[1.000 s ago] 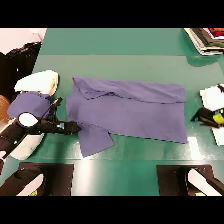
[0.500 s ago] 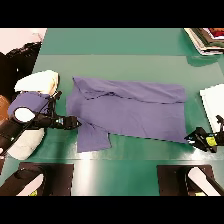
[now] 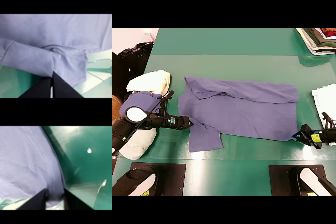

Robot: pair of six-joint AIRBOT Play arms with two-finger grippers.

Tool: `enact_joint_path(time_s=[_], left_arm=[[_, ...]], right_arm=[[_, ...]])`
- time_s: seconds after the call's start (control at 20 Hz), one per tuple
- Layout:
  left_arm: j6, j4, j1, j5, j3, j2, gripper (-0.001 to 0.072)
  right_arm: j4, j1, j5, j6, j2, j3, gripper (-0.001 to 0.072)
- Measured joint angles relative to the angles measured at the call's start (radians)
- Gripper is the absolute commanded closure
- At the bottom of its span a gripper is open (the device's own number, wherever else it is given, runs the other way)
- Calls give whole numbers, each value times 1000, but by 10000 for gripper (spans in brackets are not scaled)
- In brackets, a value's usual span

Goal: Fold the shirts.

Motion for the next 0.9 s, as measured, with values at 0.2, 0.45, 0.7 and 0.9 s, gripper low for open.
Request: enact_joint_path(time_s=[0.2,0.45,0.7,0.9], left_arm=[[-13,66,0,-53,7,24,685],[-108,177,0,-206,11,189,684],[-169,169,-1,-297,66,293,684],[-139,161,-1,-185,188,169,683]], right_arm=[[-41,54,37,8,31,23,693],[-204,74,189,9,185,98,694],[-306,77,296,10,317,214,694],[-277,111,285,13,225,352,694]])
